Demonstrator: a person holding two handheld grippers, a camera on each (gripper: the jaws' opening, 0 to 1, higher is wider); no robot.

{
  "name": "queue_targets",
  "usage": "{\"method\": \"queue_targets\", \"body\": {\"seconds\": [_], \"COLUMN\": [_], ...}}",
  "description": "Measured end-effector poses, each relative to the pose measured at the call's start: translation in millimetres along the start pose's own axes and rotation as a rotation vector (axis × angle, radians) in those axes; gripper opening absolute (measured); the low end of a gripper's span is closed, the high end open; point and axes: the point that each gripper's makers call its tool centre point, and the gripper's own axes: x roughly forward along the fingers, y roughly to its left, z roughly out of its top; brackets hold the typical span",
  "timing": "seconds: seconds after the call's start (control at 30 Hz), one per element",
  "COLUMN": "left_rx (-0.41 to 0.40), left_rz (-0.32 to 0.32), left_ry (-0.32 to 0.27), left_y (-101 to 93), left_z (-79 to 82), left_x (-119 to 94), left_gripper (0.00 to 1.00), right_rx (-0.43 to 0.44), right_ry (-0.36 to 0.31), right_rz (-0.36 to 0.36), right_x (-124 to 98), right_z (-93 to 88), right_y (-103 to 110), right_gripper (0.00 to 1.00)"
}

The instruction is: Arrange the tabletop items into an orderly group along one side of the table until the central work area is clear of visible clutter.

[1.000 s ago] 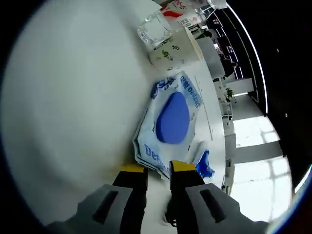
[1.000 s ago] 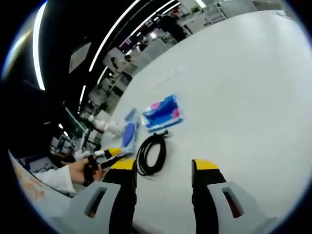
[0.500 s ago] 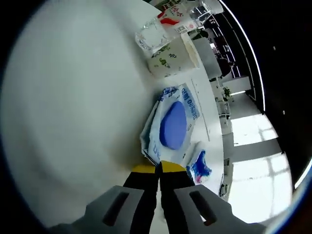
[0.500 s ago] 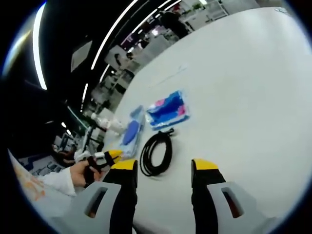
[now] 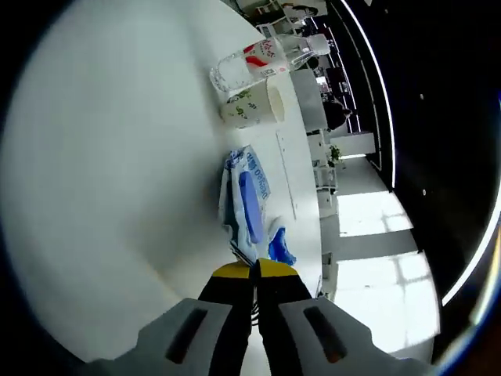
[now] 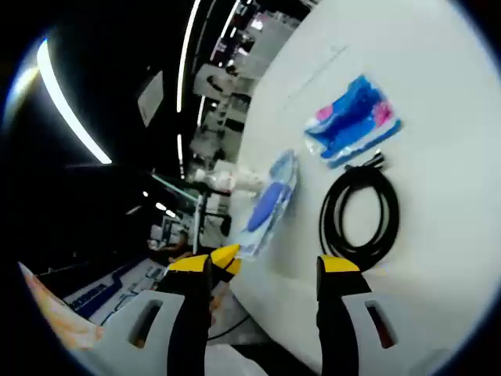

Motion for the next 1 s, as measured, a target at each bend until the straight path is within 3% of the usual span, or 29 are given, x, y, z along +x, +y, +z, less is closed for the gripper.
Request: {"method": "queue_targets", "body": {"seconds": [0.17, 0.27, 0.33, 0.43, 0.53, 0.6, 0.7, 0.83, 0.87, 0.97, 1.0], "left_rx": [-0.002, -0.012, -0.011, 0.021, 0.035, 0.089, 0.157, 0.281, 0.305, 0.377, 0.419], "left_rz": [-0.103, -0.155, -0.243, -0.319, -0.393, -0.388, -0.435, -0.450, -0.440, -0.401, -0.378], "left_ry": [0.016, 0.015, 0.049, 0.095, 0.157, 0.182, 0.268, 0.360, 0.356, 0.332, 0.293], "left_y": [-27.0, -43.0, -64.6, -84.0, -102.7, -103.9, -111.6, -116.3, -116.5, -112.4, -110.6], "left_z": [-3.2, -2.2, -7.0, -11.6, -19.3, -22.2, -32.0, -41.3, -39.5, -33.4, -28.8], "left_x": [-9.0, -20.1, -32.7, -49.4, -62.8, -65.9, -74.1, -80.6, -79.3, -71.3, -64.7], "left_gripper": [0.00, 0.00, 0.00, 0.00, 0.00, 0.00, 0.00, 0.00, 0.00, 0.00, 0.00], "right_rx": [0.111, 0.100, 0.104, 0.121, 0.143, 0.135, 0.123, 0.123, 0.143, 0.154, 0.175], "right_ry": [0.042, 0.028, 0.004, -0.059, -0.146, -0.176, -0.243, -0.255, -0.210, -0.240, -0.277], "right_rz": [0.082, 0.149, 0.181, 0.204, 0.212, 0.206, 0.189, 0.180, 0.207, 0.202, 0.203], "right_x": [39.3, 51.3, 53.3, 53.3, 45.9, 39.3, 25.1, 6.8, 2.8, -4.9, -8.4], "right_z": [-9.0, -2.9, 5.2, 20.7, 45.1, 56.0, 77.2, 92.4, 87.0, 93.5, 100.1], "right_y": [24.2, 46.7, 58.7, 63.5, 61.8, 59.5, 52.8, 44.1, 49.1, 49.6, 51.2], "right_gripper": [0.54, 0.56, 0.57, 0.56, 0.46, 0.36, 0.27, 0.12, 0.01, 0.00, 0.00]}}
